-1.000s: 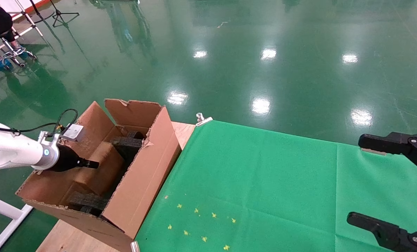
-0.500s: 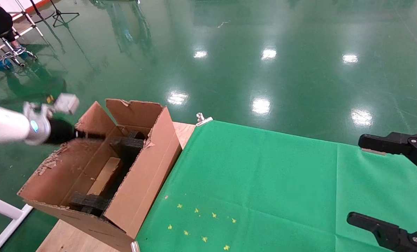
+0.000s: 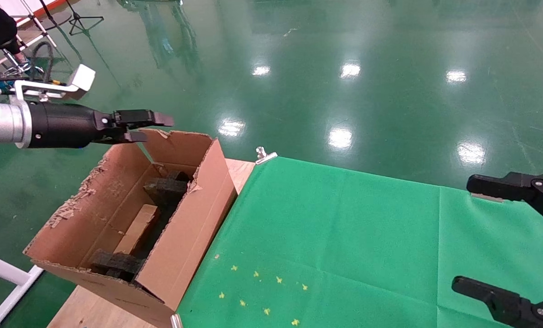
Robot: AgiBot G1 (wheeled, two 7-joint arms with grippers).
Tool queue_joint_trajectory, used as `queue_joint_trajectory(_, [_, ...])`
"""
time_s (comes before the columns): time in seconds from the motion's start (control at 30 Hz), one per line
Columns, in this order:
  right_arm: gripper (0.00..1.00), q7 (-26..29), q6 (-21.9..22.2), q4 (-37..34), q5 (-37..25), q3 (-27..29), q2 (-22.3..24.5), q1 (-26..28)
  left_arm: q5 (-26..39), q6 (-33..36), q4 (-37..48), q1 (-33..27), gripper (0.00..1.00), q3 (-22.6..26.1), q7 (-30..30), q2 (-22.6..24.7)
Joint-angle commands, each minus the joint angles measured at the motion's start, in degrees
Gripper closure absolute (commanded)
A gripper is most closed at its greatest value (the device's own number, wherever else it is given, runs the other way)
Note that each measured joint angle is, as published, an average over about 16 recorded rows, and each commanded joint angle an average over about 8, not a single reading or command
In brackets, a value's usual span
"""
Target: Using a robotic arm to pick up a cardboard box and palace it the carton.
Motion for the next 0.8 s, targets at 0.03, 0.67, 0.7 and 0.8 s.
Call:
queue_joint_trajectory(0.03, [0.0,0.0,0.0,0.0,0.0,0.0,0.0,0.0,-2.1,3.6,-0.7,0.0,0.0,-1.1,-2.0,-0.4])
queue_joint_trajectory(0.67, [0.0,0.0,0.0,0.0,0.0,0.0,0.0,0.0,-11.6,6.1,-11.3,7.9,0.0,-5.0,5.0,-0.9])
queue_joint_trajectory(0.7, [0.0,0.0,0.0,0.0,0.0,0.0,0.0,0.0,-12.3,6.2,-12.3,8.7,0.0,-5.3,5.7,-1.0])
queue_joint_trajectory(0.8, [0.0,0.0,0.0,0.0,0.0,0.0,0.0,0.0,-14.5,6.3,-15.3,10.9,0.0,-6.1,8.0,-1.0])
